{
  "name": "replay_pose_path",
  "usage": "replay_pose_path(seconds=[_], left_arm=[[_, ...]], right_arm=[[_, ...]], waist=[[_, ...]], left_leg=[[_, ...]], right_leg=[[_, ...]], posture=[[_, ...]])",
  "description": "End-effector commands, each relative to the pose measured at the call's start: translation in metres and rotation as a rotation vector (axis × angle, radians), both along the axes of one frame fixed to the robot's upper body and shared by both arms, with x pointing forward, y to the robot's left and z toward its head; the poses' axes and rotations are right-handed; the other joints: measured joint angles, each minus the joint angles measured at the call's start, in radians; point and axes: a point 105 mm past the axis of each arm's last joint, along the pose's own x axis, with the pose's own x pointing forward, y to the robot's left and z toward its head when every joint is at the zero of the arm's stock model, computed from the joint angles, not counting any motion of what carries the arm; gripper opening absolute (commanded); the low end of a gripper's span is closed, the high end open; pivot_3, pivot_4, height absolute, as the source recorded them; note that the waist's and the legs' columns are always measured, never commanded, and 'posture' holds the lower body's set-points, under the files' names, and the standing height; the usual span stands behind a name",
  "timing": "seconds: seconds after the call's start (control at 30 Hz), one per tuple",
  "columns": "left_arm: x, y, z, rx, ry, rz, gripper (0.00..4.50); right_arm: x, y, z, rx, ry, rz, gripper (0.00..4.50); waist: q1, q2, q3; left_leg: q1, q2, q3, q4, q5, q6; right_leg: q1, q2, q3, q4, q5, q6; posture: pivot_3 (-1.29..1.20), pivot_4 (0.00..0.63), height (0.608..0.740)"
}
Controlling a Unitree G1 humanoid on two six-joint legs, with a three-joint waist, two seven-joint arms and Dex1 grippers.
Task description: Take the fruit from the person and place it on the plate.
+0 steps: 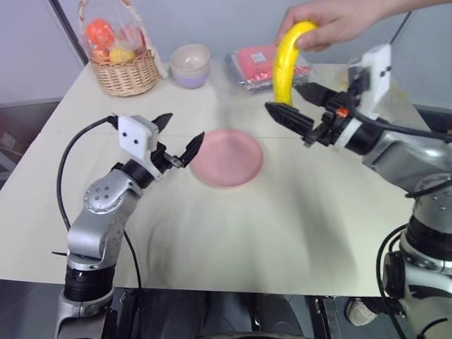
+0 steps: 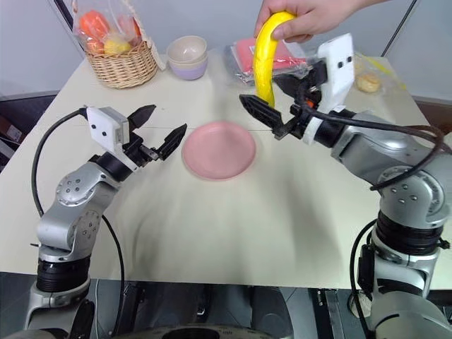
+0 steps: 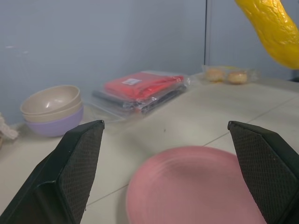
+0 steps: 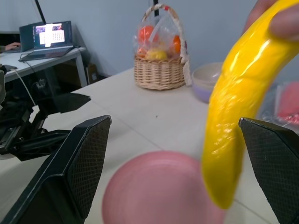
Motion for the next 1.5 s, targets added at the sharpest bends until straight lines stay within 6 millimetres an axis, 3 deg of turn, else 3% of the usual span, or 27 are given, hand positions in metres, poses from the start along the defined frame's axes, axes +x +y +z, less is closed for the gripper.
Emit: replay_pose_path(seconds=[0.03,0.6,0.7,0.77,0.9,1.2,1.5], left_arm=[[-0.003,-0.004,0.013,-0.001,-0.061,-0.011,4.42],[-0.006,-0.006,0.017,-0.002,-0.076,0.006,4.42],[-0.007,-0.006,0.017,-0.002,-0.077,0.009,4.5],[-0.007,-0.005,0.018,-0.001,-0.078,0.011,4.5],[-0.007,-0.005,0.018,-0.001,-0.078,0.013,4.5],[-0.004,-0.001,0.018,-0.024,-0.058,0.031,4.5],[0.001,0.01,0.027,-0.07,-0.026,0.067,4.5]], right_arm=[[0.007,0.001,0.011,0.002,-0.053,-0.019,4.5],[0.041,0.01,0.018,-0.015,-0.108,-0.029,4.5],[0.045,0.012,0.02,-0.007,-0.117,-0.032,3.73],[0.047,0.013,0.021,-0.006,-0.123,-0.031,2.64],[0.046,0.016,0.023,0.0,-0.136,-0.02,0.9],[0.051,0.017,0.011,-0.003,-0.091,-0.054,0.9],[0.062,0.052,-0.047,0.054,0.175,-0.096,0.9]], waist=[[-0.001,0.0,0.0],[-0.017,0.0,0.0],[-0.017,0.0,0.0],[-0.017,0.0,0.0],[-0.019,0.0,0.0],[-0.019,0.0,0.0],[-0.021,0.0,0.0]], left_leg=[[0.0,0.0,0.0,0.0,0.0,0.0],[-0.003,0.0,0.0,0.0,0.0,-0.001],[-0.005,0.0,0.0,0.0,0.002,-0.003],[-0.006,0.0,0.0,0.0,0.004,-0.007],[-0.008,0.0,0.0,0.0,0.004,-0.007],[-0.008,0.0,0.0,0.0,0.004,-0.007],[-0.008,0.0,0.0,0.0,0.005,-0.008]], right_leg=[[0.0,0.0,0.0,0.0,0.0,0.0],[-0.004,0.0,0.0,0.001,0.0,0.0],[-0.006,0.0,0.0,0.001,0.0,0.0],[-0.008,0.0,0.0,0.002,0.0,0.0],[-0.009,0.0,0.0,0.002,0.0,0.0],[-0.01,0.0,0.0,0.002,0.0,0.0],[-0.011,0.0,0.0,0.003,0.0,0.0]], posture=[[0.0,0.15,0.74],[0.0,0.15,0.74],[0.0,0.15,0.74],[0.0,0.15,0.74],[0.0,0.15,0.74],[0.0,0.15,0.74],[0.0,0.15,0.74]])
